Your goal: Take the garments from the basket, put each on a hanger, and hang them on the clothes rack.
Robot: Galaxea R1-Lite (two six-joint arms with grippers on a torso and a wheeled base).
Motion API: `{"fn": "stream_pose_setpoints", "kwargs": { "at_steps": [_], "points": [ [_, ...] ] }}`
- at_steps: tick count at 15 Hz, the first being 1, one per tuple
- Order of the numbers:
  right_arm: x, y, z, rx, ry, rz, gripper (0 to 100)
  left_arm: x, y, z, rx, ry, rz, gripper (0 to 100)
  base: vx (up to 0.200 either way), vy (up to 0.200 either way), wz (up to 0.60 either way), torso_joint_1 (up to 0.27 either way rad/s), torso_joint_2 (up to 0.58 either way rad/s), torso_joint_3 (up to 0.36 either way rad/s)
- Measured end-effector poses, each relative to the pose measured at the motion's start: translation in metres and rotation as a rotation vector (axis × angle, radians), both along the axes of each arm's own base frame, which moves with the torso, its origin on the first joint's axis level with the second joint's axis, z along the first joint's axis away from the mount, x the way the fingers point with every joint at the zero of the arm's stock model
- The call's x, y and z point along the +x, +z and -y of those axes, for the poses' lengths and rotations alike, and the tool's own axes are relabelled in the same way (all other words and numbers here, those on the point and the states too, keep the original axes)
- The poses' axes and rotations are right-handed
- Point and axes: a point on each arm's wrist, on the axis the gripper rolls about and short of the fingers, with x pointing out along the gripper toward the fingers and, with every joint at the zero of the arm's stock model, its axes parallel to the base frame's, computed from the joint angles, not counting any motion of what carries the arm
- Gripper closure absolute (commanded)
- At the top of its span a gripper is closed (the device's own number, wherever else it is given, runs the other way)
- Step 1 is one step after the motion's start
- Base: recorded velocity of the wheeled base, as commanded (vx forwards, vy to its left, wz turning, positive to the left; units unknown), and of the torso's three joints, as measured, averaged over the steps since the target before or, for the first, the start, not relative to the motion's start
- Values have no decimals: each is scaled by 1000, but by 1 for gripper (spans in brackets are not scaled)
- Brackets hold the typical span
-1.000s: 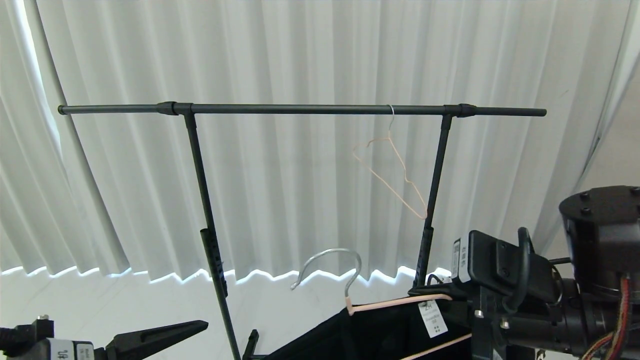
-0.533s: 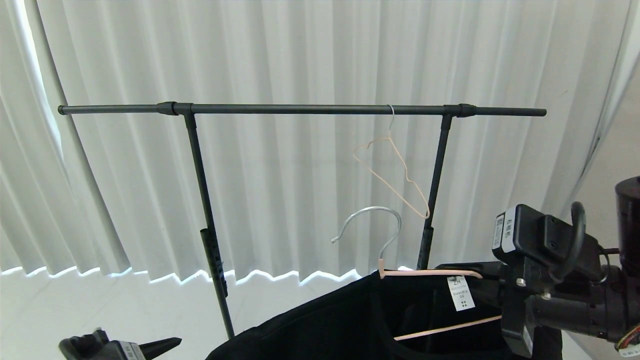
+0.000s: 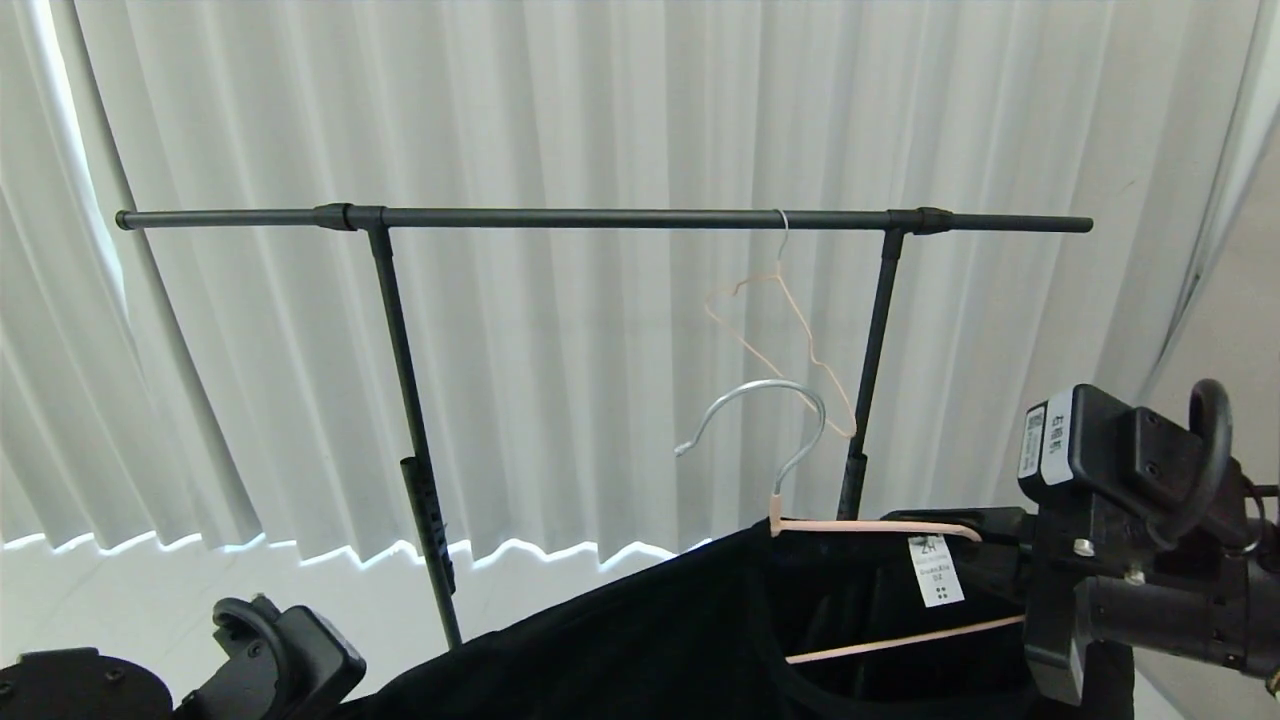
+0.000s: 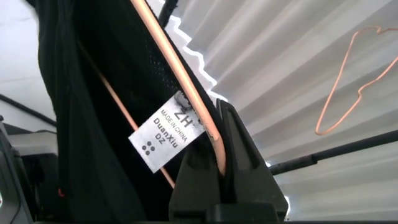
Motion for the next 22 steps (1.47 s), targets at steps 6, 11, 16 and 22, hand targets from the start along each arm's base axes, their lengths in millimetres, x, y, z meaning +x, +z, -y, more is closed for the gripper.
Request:
{"fn": "stream_pose_setpoints", "kwargs": {
  "at_steps": [6,11,16,22],
  "points": [
    [-4,6,8,69,-131,-35,100,28,1,-21,21,259,-22,100,0,0,0,0,0,0],
    [-5,9,10,79,-159,-29,100,28,14,-6,-33,181,25,0,0,0,0,0,0,0],
    [6,4,22,55,-323,-51,100,35,39,-1,-170,165,235,0,0,0,0,0,0,0],
    [24,4,47,27,-533,-94,100,52,69,-8,-167,241,399,0,0,0,0,0,0,0]
  ]
}}
